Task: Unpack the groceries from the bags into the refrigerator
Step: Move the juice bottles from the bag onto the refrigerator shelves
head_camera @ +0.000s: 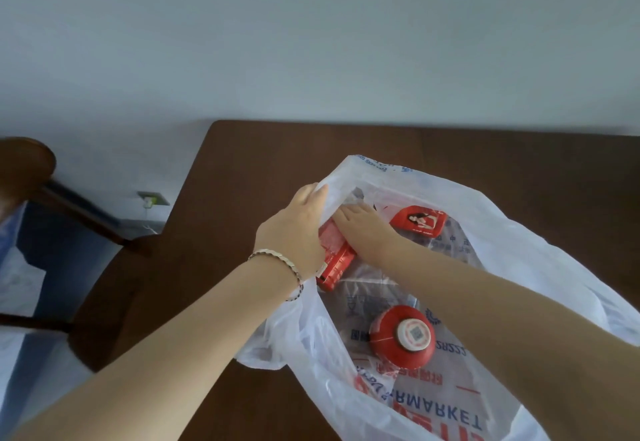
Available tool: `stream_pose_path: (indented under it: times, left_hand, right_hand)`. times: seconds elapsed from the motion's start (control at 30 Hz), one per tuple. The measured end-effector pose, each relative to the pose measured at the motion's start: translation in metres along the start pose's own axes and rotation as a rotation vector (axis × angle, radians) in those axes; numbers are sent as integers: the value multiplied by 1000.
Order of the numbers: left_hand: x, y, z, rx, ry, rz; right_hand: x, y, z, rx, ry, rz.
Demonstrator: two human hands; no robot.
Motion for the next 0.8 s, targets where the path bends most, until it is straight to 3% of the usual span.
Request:
stream_pose_path:
  times: [0.1, 0.17, 0.23, 0.3, 0.37, 0.43, 0.5, 0.6, 0.7, 0.8]
  left_hand:
    - [0, -1, 0, -63, 58, 103]
    - [0, -5, 0, -38, -60, 240]
    - [1, -18, 3, 237, -415, 257]
    - [2, -38, 4, 608, -487, 163]
    - [7, -57, 13, 799, -246, 195]
    - [11, -66, 36, 650, -37, 225]
    - [10, -72, 62, 518, -33, 154]
    - [14, -81, 92, 427, 19, 125]
    - [26, -89, 105, 452, 182, 173]
    - [45, -85, 111, 376, 282, 304]
  right_hand:
    - [5, -17, -29, -14, 137, 59]
    - [3, -27, -50, -48, 180, 89]
    - [-2, -33, -66, 66, 171, 175]
    - [-17, -36, -84, 108, 119, 222]
    - [-37, -36, -98, 145, 57, 250]
    - [-52, -43, -109, 143, 12, 164]
    - [-63, -57, -122, 130, -37, 1]
    - [-62, -92, -141, 224, -61, -34]
    - [-45, -118, -152, 408, -73, 192]
    - [-30, -135, -155, 633, -243, 557]
Point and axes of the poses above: each hand's wrist, its own z-axis towards the middle knuckle, its own x-axis out of the palm, y = z × x, the point moved 2 cm from there along z, towards the middle knuckle, and after that the axes turned 6 degrees about z, right-handed, at the moved point
